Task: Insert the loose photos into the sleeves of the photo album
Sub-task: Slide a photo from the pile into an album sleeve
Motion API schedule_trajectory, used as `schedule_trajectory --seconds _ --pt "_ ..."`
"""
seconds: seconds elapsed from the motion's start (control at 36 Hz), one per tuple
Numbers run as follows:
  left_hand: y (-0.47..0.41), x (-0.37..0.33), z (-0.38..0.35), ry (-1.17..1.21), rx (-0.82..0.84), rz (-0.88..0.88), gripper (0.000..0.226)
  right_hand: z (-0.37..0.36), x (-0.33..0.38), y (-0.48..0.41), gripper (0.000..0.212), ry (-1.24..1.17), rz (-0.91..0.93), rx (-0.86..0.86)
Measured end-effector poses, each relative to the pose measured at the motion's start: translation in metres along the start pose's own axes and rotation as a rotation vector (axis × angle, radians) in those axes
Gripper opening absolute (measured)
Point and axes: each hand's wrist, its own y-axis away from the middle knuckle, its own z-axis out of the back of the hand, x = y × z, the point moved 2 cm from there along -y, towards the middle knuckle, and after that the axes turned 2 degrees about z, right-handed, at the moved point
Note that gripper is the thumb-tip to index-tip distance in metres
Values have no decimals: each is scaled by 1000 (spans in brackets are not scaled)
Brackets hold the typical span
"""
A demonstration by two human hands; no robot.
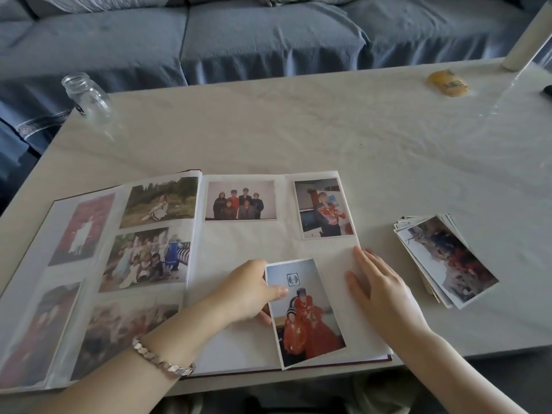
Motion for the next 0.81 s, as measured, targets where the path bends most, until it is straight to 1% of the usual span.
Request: schedule_trajectory --seconds 0.17,0.25,0.28,0.36,0.39,0.5,0.56,0.64,0.81 --pt "-12 -15 -19 34 -31 -43 10 -2 -1 0 56 -6 24 -30" --pt "-16 -22 -26 -2 -23 -61 7 -2 -2 1 59 0 68 -52" --pt "-16 -24 -27 -36 -20 -59 11 -1 -3 1 57 -8 79 -59" --pt "-16 -29 -26 -162 -17 -31 35 0 -4 1 52 -18 98 -69" --pt "-14 -30 -26 -190 -14 -19 37 -1 -5 2 51 -16 104 -74" --pt "-8 -30 -20 -284 -82 -28 24 -2 -9 0 43 -4 124 -98" --pt "-10 -29 -18 -197 -102 -23 23 -1 -9 -1 43 -3 126 -80" --pt "-14 -27 -18 -38 -78 13 25 2 -10 -4 44 -6 126 -45" --pt "-18 -30 -26 13 -112 -17 19 6 -8 -5 46 -14 109 -18"
